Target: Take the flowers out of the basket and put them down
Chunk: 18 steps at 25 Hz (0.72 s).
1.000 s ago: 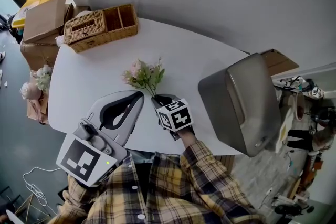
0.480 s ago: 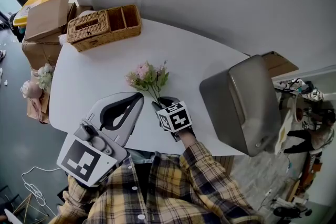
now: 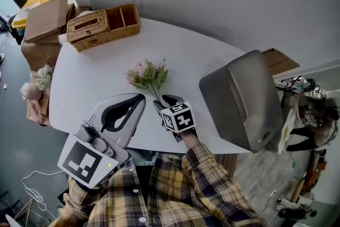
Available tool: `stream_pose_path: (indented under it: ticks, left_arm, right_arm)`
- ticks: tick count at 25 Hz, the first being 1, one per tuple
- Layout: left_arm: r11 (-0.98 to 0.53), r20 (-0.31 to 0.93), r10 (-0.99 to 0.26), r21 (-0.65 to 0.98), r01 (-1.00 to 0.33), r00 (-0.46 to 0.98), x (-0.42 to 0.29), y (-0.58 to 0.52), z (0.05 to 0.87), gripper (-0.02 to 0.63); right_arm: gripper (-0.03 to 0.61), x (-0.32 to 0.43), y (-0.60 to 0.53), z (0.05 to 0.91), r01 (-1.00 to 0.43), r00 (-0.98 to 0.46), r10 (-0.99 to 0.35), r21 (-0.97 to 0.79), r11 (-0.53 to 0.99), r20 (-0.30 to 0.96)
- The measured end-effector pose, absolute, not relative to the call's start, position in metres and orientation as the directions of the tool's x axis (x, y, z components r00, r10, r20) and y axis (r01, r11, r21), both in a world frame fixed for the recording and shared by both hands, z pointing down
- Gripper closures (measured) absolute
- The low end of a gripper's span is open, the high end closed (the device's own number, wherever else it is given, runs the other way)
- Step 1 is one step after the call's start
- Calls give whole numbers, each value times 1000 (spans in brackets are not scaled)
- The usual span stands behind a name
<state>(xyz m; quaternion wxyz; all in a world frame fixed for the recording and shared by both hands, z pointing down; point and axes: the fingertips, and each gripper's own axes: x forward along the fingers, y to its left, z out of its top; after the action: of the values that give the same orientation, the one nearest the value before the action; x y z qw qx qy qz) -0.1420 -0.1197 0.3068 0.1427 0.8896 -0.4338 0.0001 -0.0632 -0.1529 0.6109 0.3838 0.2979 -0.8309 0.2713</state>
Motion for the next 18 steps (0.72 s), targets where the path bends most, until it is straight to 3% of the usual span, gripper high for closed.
stream_pose_path:
  ticks: [6, 9, 18]
  left_arm:
    - [-586, 120, -770, 256, -769, 627, -132, -111, 303, 601]
    - [-598, 46, -778, 249, -762, 626, -119, -111, 287, 601]
    - [-629, 62, -753, 224, -744, 656, -66, -109, 274, 601]
  right_arm:
    - [407, -54, -154, 574, -719, -578, -346, -261, 644, 739]
    - [407, -46, -153, 547, -715, -600, -390, -251, 652, 698]
    - [417, -14, -141, 430, -683, -688, -517, -214, 698, 509]
